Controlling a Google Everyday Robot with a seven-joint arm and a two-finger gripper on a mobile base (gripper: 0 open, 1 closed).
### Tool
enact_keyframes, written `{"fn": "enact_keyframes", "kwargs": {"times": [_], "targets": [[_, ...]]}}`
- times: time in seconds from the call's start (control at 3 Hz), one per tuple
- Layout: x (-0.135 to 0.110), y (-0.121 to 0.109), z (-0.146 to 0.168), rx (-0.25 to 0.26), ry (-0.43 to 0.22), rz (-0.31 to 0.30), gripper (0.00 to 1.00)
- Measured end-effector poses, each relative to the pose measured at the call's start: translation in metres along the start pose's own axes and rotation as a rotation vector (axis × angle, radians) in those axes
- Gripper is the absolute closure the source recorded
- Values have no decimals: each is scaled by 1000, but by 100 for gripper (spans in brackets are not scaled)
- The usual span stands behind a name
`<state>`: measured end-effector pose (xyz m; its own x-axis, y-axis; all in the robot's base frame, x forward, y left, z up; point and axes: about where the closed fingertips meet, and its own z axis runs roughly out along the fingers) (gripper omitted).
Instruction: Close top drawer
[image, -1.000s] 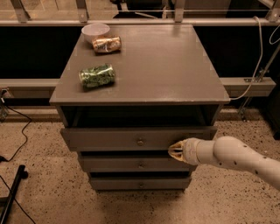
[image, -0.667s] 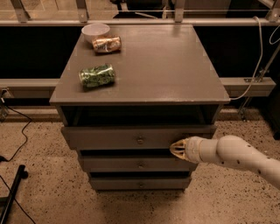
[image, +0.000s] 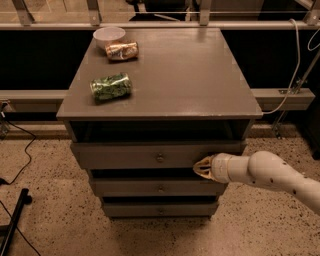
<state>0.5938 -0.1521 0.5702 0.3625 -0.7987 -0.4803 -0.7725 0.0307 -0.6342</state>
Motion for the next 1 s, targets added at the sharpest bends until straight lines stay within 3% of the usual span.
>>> {"fn": "enact_keyframes", "kwargs": {"times": [0.33, 1.0], "targets": [[0, 0, 0, 0, 0, 0, 100], [-41, 35, -60, -11, -184, 4, 100]]}}
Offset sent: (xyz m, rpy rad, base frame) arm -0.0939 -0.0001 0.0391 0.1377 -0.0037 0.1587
